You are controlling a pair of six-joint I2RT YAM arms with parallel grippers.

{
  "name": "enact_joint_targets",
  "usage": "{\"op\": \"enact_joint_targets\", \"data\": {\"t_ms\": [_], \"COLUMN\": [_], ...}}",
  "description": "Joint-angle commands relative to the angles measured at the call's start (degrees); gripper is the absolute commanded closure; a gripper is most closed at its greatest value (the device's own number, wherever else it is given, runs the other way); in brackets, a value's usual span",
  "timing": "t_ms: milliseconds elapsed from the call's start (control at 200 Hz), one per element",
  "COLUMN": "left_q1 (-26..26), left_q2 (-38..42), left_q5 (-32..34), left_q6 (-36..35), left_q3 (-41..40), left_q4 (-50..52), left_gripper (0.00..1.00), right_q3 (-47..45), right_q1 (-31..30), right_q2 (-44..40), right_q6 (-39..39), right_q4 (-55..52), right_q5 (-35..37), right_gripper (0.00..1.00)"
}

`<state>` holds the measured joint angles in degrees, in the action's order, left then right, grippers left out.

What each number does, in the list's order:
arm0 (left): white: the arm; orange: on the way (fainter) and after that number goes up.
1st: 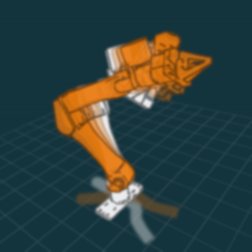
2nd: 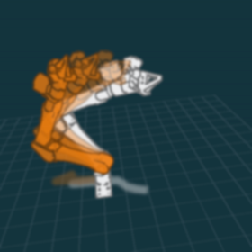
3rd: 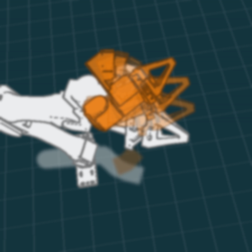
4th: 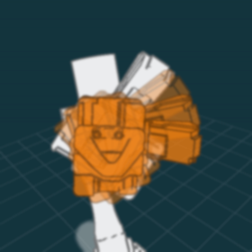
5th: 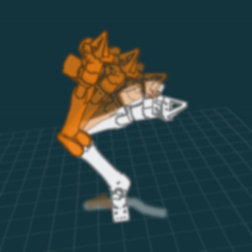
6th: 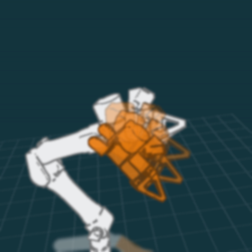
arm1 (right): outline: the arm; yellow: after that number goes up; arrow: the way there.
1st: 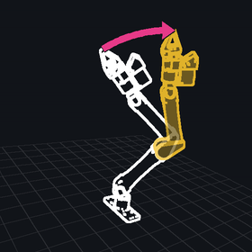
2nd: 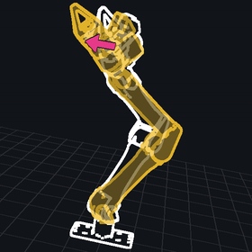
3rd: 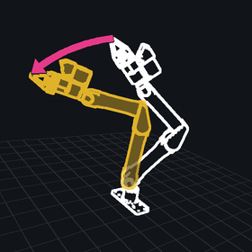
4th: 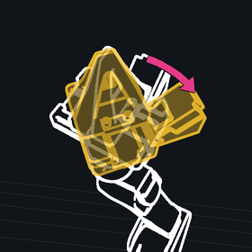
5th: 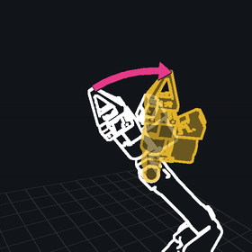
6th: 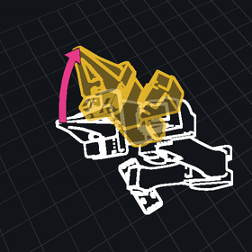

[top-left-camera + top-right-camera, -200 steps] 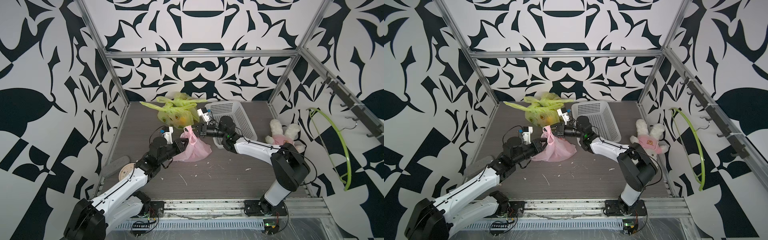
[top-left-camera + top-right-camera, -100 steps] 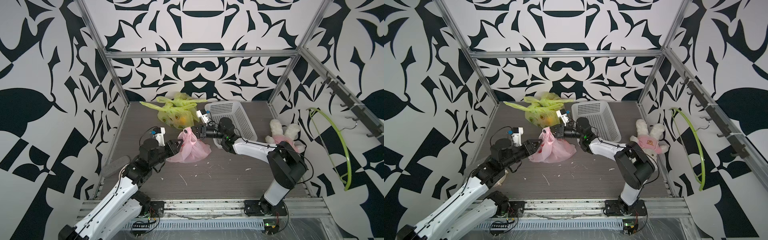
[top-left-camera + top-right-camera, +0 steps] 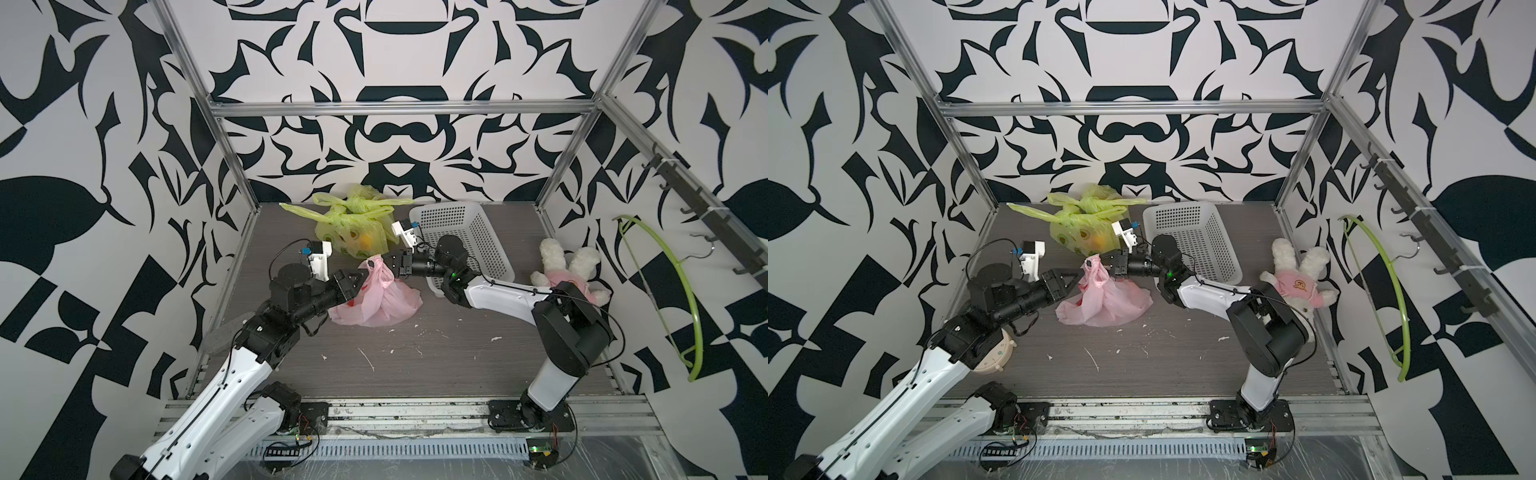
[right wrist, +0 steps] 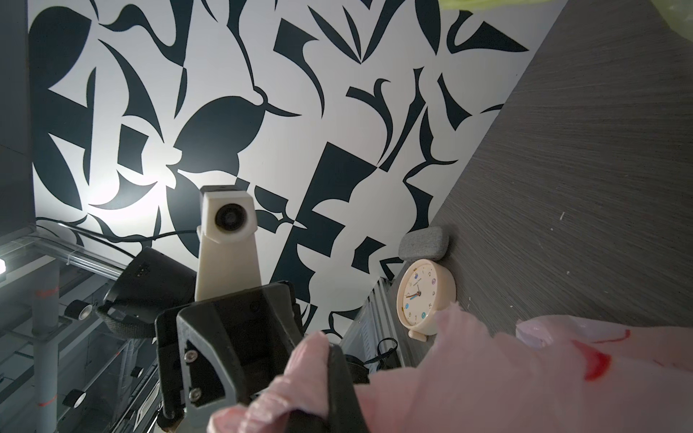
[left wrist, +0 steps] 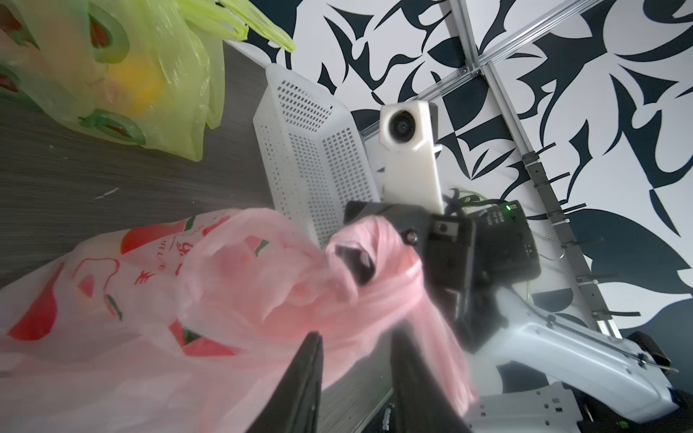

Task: Place the peach into a plastic bag & tie a knot
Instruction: Tie the plastic bag at the center of the board.

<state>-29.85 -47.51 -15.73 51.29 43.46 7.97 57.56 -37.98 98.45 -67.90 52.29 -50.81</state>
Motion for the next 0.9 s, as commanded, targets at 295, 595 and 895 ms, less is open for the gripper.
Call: {"op": "enact_joint_targets", "data": {"t_ms": [295,595,895], "left_q1": [0.58,0.83,1.0], "left_q2": [-2.28,-2.94,-2.86], "left_q5": [-3.02,-2.0,0.07], "left_q6": [1.98,1.9,1.95], "left_q3": [1.81,1.8,2.01], "left_q4": [-6.53,-3.92,-1.12], "left_gripper": [0.68,0.71,0.72], "right_q3": [1.42,1.68,1.52], "right_q1": [-0.33,-0.34,-0.51], "right_q2": [-2.74,-3.53,-4.24], "right_q6": [2.06,2.04,2.94], "right_q4": [0.0,-0.18,-1.67], "right_q5": [-0.74,-0.87,-0.87], "right_gripper": [1.0,1.0,1.0]}}
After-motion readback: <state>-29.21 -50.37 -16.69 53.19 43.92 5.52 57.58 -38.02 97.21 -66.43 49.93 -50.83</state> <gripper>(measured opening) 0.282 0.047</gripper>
